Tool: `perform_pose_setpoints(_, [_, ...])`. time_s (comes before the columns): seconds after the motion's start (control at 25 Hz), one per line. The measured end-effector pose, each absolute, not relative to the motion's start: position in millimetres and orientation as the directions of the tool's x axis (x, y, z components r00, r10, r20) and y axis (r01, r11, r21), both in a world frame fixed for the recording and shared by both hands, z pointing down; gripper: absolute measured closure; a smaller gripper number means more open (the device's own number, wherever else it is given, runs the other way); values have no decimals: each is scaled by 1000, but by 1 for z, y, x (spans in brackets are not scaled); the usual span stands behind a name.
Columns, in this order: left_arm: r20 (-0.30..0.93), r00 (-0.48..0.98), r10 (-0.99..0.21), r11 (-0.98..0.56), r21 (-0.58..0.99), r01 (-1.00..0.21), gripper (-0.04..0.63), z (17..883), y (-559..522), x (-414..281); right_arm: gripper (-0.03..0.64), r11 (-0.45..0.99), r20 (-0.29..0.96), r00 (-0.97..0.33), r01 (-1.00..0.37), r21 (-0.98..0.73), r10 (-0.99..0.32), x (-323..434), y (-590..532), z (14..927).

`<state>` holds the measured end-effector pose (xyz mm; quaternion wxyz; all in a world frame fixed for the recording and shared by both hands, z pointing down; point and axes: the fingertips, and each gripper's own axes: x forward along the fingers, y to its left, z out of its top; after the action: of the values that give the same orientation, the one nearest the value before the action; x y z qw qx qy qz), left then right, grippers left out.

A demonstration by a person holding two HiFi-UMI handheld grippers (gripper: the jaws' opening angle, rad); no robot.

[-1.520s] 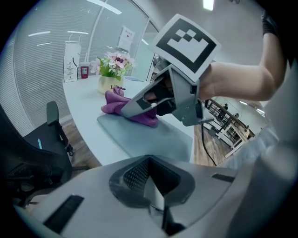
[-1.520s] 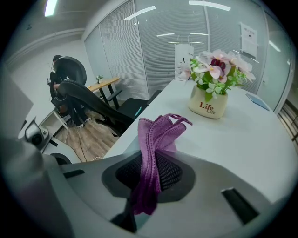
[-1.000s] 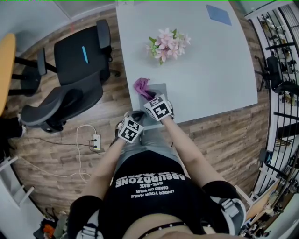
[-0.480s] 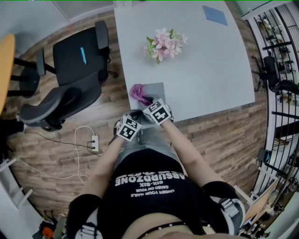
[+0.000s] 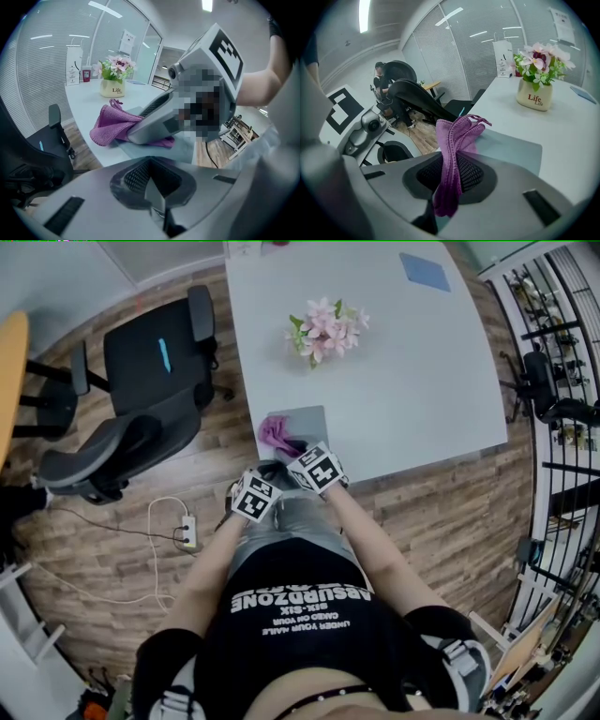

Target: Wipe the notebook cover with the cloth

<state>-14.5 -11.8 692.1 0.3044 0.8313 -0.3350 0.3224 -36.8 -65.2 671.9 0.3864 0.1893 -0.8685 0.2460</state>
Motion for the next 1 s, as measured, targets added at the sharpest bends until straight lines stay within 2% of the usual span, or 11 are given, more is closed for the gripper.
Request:
perform_pose_setpoints(0.16, [741, 566, -360, -592, 288, -753, 578, 692, -12, -13, 540, 773, 746, -654, -536, -339, -126, -33, -72, 670])
perform_pose_setpoints(0.4, [743, 566, -357, -593, 289, -752, 578, 692, -12, -13, 541, 635, 700, -695, -619, -463, -167, -18, -91, 668])
perform_pose_setpoints(1.0, [746, 565, -351, -602, 283, -747, 578, 693, -12, -14, 541, 486, 732, -603, -766, -420, -317, 42, -129, 670])
